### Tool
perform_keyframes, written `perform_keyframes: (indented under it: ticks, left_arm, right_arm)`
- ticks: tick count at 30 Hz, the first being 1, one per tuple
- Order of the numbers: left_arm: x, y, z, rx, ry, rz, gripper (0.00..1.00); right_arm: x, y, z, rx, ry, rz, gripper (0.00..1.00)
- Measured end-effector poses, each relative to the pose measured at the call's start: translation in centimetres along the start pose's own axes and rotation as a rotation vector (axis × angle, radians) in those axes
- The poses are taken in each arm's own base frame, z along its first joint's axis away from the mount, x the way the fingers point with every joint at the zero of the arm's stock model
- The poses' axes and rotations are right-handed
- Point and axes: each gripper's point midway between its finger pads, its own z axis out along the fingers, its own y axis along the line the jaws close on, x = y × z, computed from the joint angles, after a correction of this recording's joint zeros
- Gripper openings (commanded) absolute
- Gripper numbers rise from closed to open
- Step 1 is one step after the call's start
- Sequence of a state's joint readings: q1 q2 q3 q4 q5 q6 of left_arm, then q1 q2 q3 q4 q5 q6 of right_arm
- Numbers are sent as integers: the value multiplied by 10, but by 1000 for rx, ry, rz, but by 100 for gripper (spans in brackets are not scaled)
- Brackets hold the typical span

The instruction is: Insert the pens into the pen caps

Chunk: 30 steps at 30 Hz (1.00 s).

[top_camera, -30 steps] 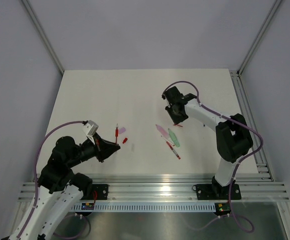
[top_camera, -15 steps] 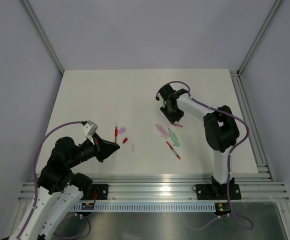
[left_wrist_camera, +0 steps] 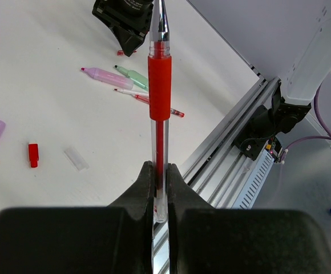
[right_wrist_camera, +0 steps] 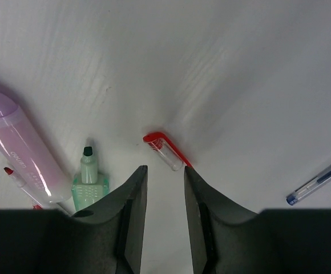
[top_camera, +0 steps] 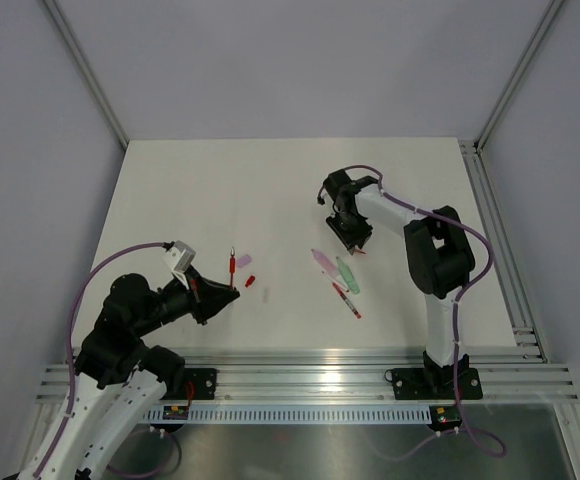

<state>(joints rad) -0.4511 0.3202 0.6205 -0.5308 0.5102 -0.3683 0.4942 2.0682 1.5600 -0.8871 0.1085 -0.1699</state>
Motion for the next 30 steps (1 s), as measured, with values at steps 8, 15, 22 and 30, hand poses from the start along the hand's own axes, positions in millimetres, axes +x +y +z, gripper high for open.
perform_keyframes:
  ticks: [8,15,22,30]
  left_arm:
    - [0,0,0,0,0,0,0]
    - [0,0,0,0,0,0,0]
    - [0,0,0,-1,0,0,0]
    - [0,1,0,-3,-1,0,0]
  right_arm:
    - [-4,1,9,-12,18,1,38]
    - [-2,3,14,-25,41,0,33]
    - [-3,3,17,-25,47,6,34]
    - [-4,-3,18,-22,42,31,35]
